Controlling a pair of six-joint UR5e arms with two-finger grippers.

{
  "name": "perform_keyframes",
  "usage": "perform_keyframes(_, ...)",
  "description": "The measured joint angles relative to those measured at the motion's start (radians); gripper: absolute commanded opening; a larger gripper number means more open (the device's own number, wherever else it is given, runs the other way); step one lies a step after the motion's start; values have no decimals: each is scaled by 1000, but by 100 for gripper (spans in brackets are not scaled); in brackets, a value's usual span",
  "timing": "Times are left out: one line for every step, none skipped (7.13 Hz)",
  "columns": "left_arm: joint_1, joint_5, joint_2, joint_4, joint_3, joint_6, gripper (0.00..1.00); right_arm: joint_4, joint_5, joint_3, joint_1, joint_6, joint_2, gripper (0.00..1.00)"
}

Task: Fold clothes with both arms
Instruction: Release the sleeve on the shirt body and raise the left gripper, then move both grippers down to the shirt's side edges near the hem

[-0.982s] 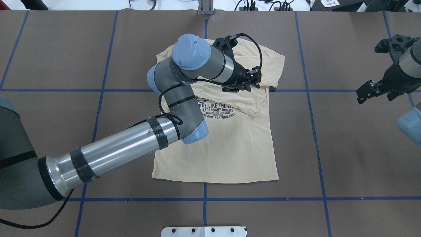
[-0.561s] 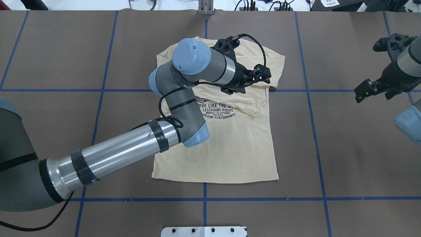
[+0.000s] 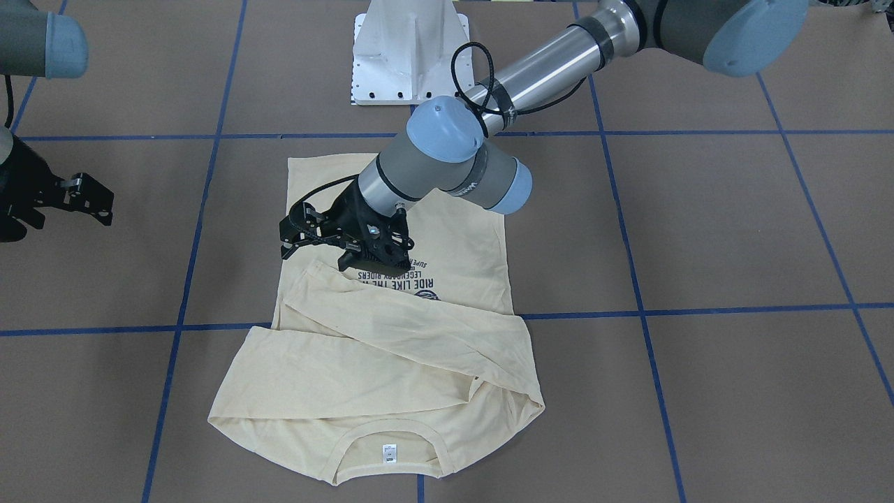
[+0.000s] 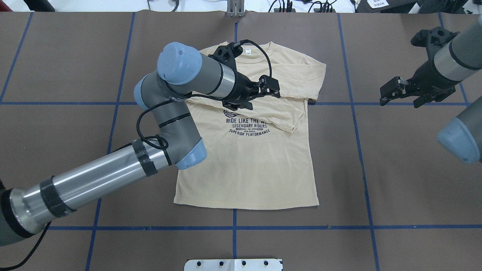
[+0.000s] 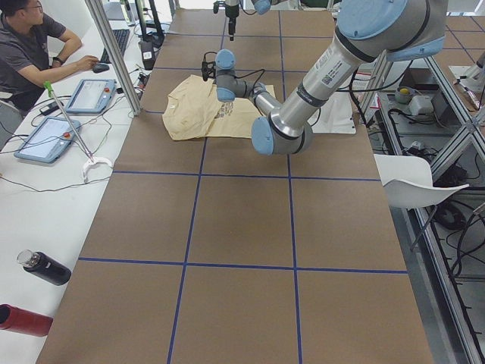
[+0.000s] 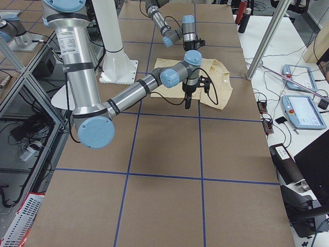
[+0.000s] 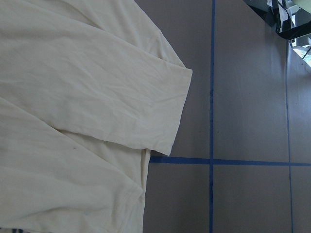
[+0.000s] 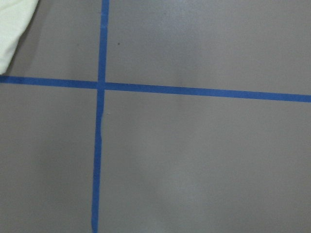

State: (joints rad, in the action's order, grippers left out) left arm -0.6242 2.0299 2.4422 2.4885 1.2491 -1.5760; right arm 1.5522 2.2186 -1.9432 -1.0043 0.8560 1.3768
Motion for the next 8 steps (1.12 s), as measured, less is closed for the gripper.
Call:
perform_keyframes(-9,11,-78,-66,110,0,99,-84,-36,-3,56,113,2,100)
perform_keyframes(-17,15,-136,-143,197,5,99,-159,-98,-8,129,227,7,100)
perform_keyframes(-23,14,-178,-248,273,31,99,-213,-168,-19,209,326,15,100)
perform_keyframes(-26,9,-230,-348,351,84,99,-237,-232,-36,288,410,20,100)
perform_keyframes(-27,5,-301,-406,428,131,99,-246,-298,-55,369,485,22,100)
perform_keyframes(-27,-7,-360,-430,481,154,99,-249,-362,-72,444,545,23,100)
perform_keyframes(-23,-35,-397,-439,509,162,99,-249,-413,-80,507,591,24,100)
perform_keyframes(-15,-65,-432,-446,532,166,99,-250,-462,-81,568,626,20,100)
